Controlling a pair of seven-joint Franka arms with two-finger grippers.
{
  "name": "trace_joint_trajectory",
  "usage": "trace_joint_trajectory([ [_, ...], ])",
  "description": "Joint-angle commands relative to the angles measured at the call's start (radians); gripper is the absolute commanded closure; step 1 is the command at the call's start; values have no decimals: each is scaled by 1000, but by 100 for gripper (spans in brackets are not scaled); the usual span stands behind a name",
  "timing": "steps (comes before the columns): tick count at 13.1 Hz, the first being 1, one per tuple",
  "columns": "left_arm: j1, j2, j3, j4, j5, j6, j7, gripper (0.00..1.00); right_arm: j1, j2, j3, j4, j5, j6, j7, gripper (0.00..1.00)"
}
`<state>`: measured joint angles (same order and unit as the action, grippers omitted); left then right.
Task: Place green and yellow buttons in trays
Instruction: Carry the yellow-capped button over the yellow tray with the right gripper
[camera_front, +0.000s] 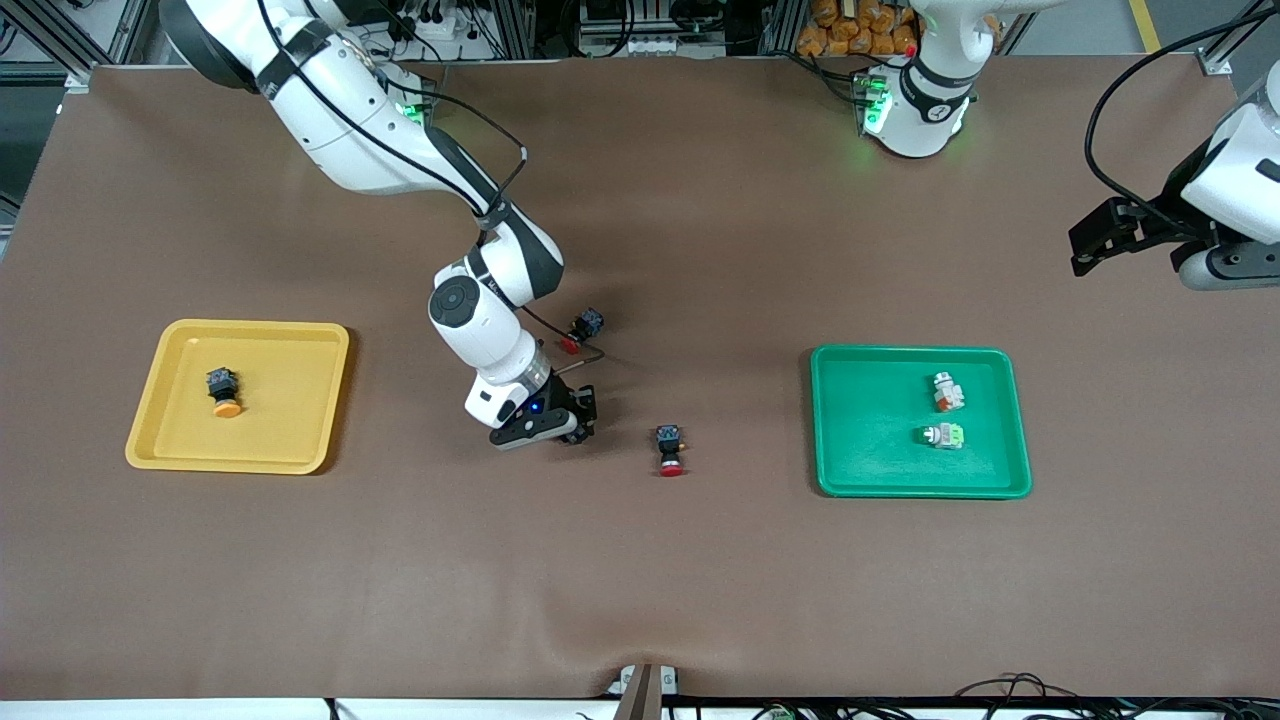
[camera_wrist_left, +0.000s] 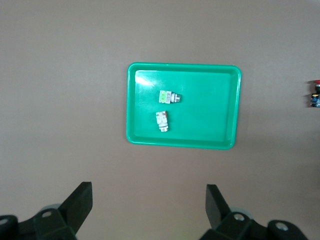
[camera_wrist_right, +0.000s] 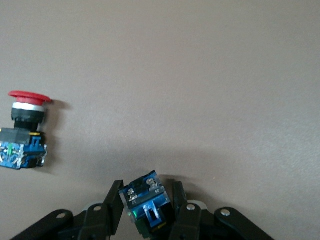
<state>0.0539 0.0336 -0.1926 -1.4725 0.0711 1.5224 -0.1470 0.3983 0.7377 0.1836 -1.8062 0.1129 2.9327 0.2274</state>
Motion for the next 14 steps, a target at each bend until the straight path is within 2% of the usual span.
trace_joint_trajectory([
  [1,7,-34,7,-26,-24,-16,14,0,-21,-29,2,4,-19,-26,23,100],
  [4,7,-29,9,-23,-22,-16,12,0,-67,-121,-1,-4,-21,-224,12,100],
  [6,7,-30,9,-25,-22,-16,10,0,-94,-208,-31,-51,-21,-373,3,100],
  [10,7,-32,9,-23,-22,-24,10,0,-151,-325,-64,-214,-19,-392,-74,100],
  [12,7,-32,10,-19,-22,-22,4,0,-165,-378,-116,-301,-19,-394,-72,100],
  [14,7,-32,10,-20,-22,-22,1,0,-165,-432,-153,-323,-19,-501,-59,100],
])
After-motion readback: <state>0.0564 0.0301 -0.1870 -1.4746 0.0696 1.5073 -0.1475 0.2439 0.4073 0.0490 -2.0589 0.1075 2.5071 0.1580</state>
